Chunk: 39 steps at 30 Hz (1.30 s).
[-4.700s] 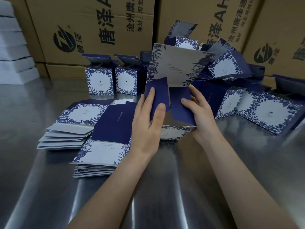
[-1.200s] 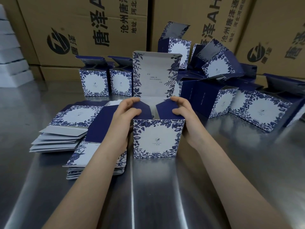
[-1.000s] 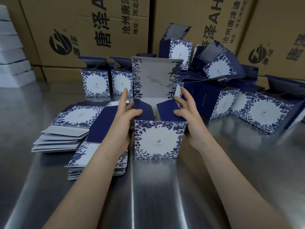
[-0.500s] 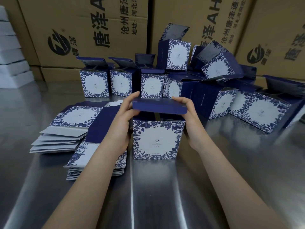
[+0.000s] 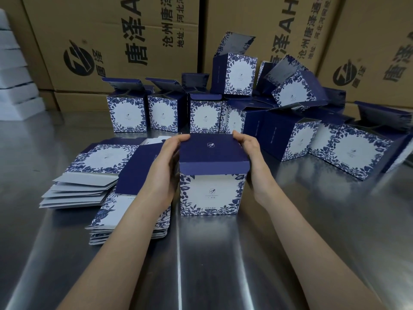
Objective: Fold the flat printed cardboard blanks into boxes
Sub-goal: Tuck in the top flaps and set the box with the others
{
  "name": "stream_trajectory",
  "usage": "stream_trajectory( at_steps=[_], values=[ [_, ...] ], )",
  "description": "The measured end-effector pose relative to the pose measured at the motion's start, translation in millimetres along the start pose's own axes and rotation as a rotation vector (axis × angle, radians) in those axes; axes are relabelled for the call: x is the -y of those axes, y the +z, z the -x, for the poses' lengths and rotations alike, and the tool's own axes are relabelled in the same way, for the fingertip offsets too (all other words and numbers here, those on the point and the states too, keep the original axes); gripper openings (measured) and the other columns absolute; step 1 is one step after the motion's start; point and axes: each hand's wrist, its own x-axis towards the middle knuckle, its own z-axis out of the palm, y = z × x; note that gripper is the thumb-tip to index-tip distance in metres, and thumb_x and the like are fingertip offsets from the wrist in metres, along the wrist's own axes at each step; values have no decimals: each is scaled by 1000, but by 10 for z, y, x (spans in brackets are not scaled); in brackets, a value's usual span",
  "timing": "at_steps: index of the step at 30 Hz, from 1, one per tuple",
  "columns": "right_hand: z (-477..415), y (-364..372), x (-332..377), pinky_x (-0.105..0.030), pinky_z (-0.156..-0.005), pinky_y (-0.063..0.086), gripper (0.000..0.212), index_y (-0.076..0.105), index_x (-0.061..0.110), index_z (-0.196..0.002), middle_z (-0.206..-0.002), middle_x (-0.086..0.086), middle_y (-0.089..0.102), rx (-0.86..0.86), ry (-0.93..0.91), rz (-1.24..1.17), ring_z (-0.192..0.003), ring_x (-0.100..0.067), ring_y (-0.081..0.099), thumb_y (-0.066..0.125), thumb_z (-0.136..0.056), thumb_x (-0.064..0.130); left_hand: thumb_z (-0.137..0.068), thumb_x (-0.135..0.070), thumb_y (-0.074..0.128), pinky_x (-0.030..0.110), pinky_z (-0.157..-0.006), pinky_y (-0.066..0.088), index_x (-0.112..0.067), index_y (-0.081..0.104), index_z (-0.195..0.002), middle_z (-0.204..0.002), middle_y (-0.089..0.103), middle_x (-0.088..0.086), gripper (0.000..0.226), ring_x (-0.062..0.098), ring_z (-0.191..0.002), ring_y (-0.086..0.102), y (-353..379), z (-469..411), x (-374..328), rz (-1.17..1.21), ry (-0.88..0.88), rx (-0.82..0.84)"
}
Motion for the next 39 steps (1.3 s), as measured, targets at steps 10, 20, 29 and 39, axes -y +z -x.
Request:
stream_trajectory(
  at_steps=[10,20,29,39],
  values=[
    [-7,-86,23,-39,-93,48,22,74,25,-93,-110,4,68,-150,-187,46,-101,-15,61,61,-94,7,-89,-19,68,30,-107,42,-37,78,-96,-133,62,-6,22,6,-124,56,-16,38,-14,-237,160,-73],
    [76,-155,125,-20,-99,43,16,74,32,-95,-129,6,56,109,-225,313,-120,4,51,73,-82,24,-88,-26,71,24,-107,38,-36,73,-96,-133,60,-14,13,-5,-126,50,77,152,8,-616,317,-65],
    [100,-35,-6,-6,-98,36,30,68,39,-105,-147,10,42,51,-245,302,-135,7,37,69,-90,13,-97,-25,58,-1,-95,30,-29,59,-130,-157,32,-11,33,-27,-124,30,117,139,108,-793,372,-54],
    [127,43,-8,-33,-106,44,30,74,36,-95,-142,7,51,-56,-273,219,-131,-1,46,72,-86,7,-95,-8,61,-1,-94,31,-22,69,-121,-154,39,5,31,-4,-134,40,156,117,203,-847,572,-121]
  ],
)
